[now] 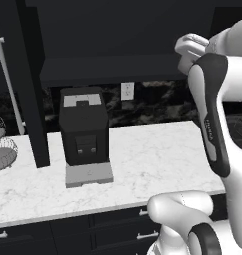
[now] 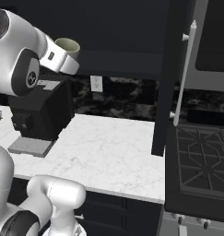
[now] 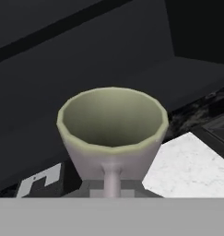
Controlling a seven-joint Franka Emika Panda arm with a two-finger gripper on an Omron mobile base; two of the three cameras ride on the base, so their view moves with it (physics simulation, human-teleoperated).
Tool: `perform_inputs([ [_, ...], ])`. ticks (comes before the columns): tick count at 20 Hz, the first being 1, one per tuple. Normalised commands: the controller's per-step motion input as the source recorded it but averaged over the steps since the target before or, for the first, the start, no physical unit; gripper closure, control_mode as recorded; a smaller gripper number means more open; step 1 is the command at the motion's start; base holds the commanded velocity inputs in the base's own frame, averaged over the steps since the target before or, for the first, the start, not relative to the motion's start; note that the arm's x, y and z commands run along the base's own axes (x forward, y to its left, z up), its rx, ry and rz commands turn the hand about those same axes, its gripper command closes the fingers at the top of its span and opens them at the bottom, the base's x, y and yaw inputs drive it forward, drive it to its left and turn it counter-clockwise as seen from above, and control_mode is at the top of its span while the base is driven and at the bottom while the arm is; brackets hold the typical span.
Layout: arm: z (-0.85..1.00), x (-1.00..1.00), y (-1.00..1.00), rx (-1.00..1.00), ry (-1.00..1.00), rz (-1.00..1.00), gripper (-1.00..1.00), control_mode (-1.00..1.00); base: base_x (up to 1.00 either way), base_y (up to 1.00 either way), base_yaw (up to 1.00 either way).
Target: Gather all objects into one cabinet and sort the glasses and bowls to opposite sides.
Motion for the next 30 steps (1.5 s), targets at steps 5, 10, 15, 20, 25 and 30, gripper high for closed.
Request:
perform_inputs([
  [5, 0.00, -0.45, 0.04, -0.07, 0.03, 0.00, 1.00, -1.00, 0.00, 0.00, 0.00],
  [10, -0.16, -0.96, 0.01, -0.17, 0.06, 0.02, 1.00, -1.00, 0.00, 0.00, 0.00],
  [15, -0.24, -0.76, -0.01, -0.15, 0.05, -0.03, 1.00, -1.00, 0.00, 0.00, 0.00],
  [20, -0.10, -0.19, 0.00, 0.00, 0.01, -0.06, 1.00, -1.00, 0.00, 0.00, 0.00],
  [25, -0.59, -0.76, 0.00, -0.05, 0.18, 0.05, 1.00, -1.00, 0.00, 0.00, 0.00],
  [30, -0.41, -0.53, -0.12, -0.04, 0.11, 0.02, 1.00, -1.00, 0.00, 0.00, 0.00],
])
